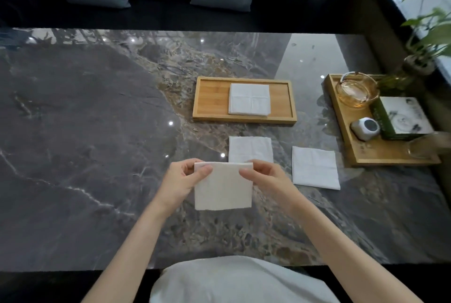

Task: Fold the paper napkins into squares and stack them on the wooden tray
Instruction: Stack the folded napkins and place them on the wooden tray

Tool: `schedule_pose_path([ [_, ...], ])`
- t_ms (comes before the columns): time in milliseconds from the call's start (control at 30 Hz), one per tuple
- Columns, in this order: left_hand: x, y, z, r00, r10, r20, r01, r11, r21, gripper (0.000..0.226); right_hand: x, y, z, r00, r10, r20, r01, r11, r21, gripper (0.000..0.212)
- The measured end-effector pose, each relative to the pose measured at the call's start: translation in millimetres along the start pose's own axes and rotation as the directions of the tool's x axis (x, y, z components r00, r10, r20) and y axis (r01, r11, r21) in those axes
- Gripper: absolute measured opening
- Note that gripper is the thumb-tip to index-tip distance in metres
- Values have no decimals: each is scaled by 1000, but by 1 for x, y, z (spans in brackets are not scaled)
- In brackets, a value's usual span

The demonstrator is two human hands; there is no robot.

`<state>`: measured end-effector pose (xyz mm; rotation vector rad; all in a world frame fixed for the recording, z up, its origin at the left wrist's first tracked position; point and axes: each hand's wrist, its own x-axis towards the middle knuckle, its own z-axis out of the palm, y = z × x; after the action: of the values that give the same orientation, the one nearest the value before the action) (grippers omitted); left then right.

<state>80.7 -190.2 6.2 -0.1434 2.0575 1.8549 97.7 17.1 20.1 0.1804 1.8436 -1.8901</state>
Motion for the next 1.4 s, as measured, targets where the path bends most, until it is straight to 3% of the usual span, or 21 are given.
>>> schedule_pose_path([
  [167, 34, 7, 38, 984, -177, -21, 174, 977, -121, 8, 7, 11, -27, 962, 143, -232, -120, 986, 114, 12],
  [267, 53, 6, 53, 972, -235, 4, 234, 969, -81, 13, 20, 16, -42, 917, 182, -354, -149, 982, 118, 13],
  [400, 75, 0, 62, 960, -257, -110, 255, 967, -32, 5, 41, 21, -58, 888, 194, -417, -207, 978, 15, 21],
  [500, 89, -7, 64, 948, -254, -189, 270, 961, 62, 12, 56, 26, -64, 875, 184, -448, -246, 965, -85, 19],
  [600, 97, -13, 65, 949, -206, -239, 257, 945, 203, 5, 66, 28, -67, 870, 144, -471, -253, 951, -177, 18],
  [700, 99, -15, 68, 954, -124, -274, 218, 913, 346, 12, 71, 30, -68, 873, 106, -476, -268, 920, -287, 22],
  [1033, 101, -15, 73, 948, -47, -315, 197, 863, 466, 7, 72, 34, -64, 866, 45, -497, -274, 876, -397, 20],
  [1167, 101, -17, 72, 957, -32, -288, 186, 830, 526, 12, 72, 33, -63, 857, 47, -514, -289, 869, -402, 13],
  [1233, 101, -16, 70, 961, -15, -276, 171, 817, 551, 18, 70, 32, -63, 858, 47, -511, -299, 855, -423, 21],
  [1300, 103, -15, 66, 960, 31, -277, 141, 803, 579, 25, 68, 30, -66, 850, -3, -526, -291, 831, -474, 30],
  [1400, 107, -12, 59, 974, 131, -186, 26, 746, 665, 31, 68, 29, -72, 843, -221, -490, -188, 733, -654, 35],
])
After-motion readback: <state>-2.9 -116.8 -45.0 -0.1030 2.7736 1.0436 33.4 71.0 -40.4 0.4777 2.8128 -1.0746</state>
